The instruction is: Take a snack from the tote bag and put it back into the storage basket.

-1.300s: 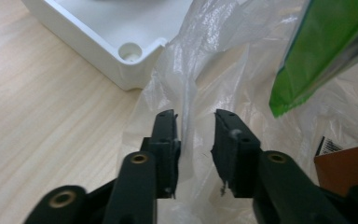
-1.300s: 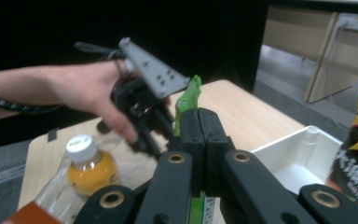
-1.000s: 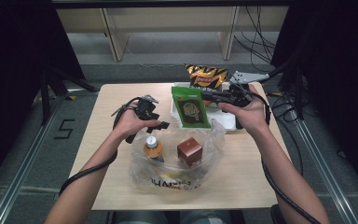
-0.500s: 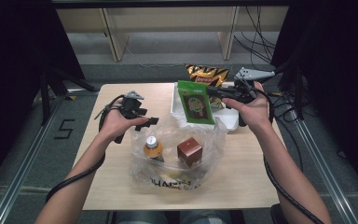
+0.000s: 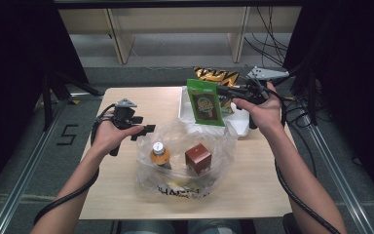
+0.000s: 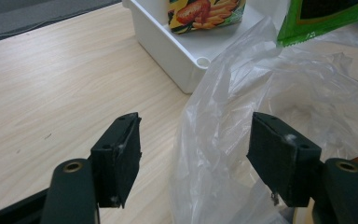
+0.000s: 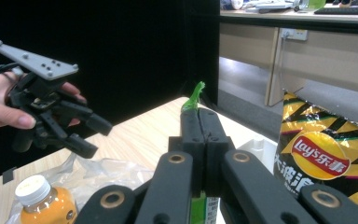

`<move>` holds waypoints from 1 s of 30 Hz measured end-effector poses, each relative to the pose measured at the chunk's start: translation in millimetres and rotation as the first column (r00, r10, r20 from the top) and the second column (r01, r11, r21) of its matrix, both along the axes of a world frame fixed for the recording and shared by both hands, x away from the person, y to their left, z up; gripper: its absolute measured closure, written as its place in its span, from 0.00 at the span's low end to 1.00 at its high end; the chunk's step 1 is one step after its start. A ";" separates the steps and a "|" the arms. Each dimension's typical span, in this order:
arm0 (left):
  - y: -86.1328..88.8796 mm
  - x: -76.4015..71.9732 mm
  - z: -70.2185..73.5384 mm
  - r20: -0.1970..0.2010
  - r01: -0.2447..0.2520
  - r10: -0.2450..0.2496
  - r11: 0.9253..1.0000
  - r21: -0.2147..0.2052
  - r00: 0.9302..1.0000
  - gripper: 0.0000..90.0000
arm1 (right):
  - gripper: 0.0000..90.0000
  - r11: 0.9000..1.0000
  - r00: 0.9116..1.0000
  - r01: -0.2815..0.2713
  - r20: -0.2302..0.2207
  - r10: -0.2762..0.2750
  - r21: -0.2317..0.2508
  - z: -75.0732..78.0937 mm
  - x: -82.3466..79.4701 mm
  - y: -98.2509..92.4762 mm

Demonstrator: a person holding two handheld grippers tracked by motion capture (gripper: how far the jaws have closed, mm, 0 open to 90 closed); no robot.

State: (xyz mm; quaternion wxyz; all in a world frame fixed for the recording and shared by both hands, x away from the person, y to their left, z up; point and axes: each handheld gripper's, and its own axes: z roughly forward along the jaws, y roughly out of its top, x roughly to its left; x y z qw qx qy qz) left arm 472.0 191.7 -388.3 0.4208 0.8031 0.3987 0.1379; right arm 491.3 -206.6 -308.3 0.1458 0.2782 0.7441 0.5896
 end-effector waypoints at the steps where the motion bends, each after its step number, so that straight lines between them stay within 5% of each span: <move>1: 2.6 -2.1 -0.8 0.003 0.002 -0.002 1.000 0.007 1.000 0.37 | 1.00 1.000 1.000 0.004 -0.002 -0.004 0.001 0.4 0.2 0.4; 11: 22.8 -26.0 -11.5 -0.009 -0.061 0.061 0.997 -0.048 0.998 0.38 | 1.00 0.998 0.999 0.044 -0.006 -0.044 0.039 8.6 6.1 2.3; 12: 24.1 -27.1 -12.1 -0.008 -0.064 0.063 0.996 -0.055 0.998 0.38 | 1.00 0.999 0.998 0.044 0.040 -0.046 0.032 9.3 9.5 2.0; 14: 25.8 -30.1 -14.1 -0.004 -0.098 0.098 0.991 -0.091 0.995 0.39 | 1.00 0.998 0.998 0.053 0.024 -0.054 0.041 11.3 9.6 3.6; 15: 29.8 -30.8 -14.1 -0.007 -0.086 0.086 0.994 -0.072 0.996 0.39 | 1.00 0.998 0.998 0.044 0.039 -0.045 0.043 12.2 11.4 4.2; 24: 41.4 -38.3 -23.5 -0.018 -0.178 0.177 0.970 -0.168 0.984 0.40 | 1.00 0.995 0.997 0.074 0.027 -0.076 0.062 19.4 16.6 7.4; 30: 50.8 -43.4 -27.9 -0.048 -0.195 0.189 0.955 -0.223 0.981 0.40 | 1.00 0.993 0.995 0.092 0.022 -0.094 0.077 18.0 25.3 3.3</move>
